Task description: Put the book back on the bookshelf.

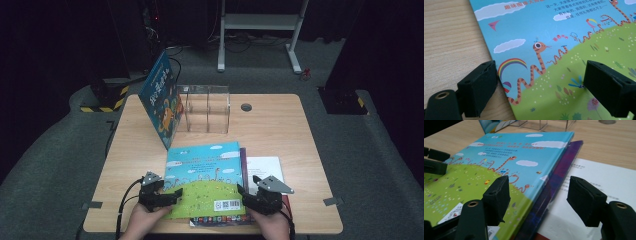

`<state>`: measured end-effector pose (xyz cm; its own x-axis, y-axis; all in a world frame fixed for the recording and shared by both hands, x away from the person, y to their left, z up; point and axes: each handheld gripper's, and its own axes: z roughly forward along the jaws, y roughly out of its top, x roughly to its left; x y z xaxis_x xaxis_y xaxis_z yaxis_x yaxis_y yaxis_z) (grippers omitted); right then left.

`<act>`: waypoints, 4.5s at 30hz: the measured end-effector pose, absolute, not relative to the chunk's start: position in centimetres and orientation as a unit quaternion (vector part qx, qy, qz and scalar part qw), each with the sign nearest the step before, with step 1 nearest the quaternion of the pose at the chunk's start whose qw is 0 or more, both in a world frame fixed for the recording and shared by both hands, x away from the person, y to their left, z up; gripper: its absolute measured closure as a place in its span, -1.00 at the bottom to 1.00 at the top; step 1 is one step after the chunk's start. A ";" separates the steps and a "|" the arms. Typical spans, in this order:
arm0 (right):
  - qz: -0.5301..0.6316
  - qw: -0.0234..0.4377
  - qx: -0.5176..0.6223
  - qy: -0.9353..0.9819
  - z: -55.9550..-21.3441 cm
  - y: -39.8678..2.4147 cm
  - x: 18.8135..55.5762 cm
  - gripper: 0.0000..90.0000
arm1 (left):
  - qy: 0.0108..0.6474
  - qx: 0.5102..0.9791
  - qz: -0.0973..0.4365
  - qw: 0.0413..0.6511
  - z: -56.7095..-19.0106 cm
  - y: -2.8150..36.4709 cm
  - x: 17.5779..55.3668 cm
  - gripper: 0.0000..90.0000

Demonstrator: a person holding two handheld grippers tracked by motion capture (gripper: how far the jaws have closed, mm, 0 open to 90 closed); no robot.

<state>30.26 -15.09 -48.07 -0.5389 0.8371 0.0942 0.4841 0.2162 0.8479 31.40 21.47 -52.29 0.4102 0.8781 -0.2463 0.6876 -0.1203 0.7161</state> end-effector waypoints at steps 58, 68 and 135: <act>0.408 0.136 0.508 0.746 -48.9 -16.5 31.0 -0.53 | 0.465 0.772 0.089 0.425 -52.5 17.0 31.4 -0.75; 0.412 0.128 0.506 0.747 -48.8 -17.3 31.1 -0.43 | 0.460 0.774 0.091 0.425 -52.5 16.8 31.4 -0.75; 0.493 0.250 0.401 0.730 -45.8 -16.9 28.0 -0.01 | 0.474 0.744 -0.018 0.471 -52.3 17.9 32.5 -1.00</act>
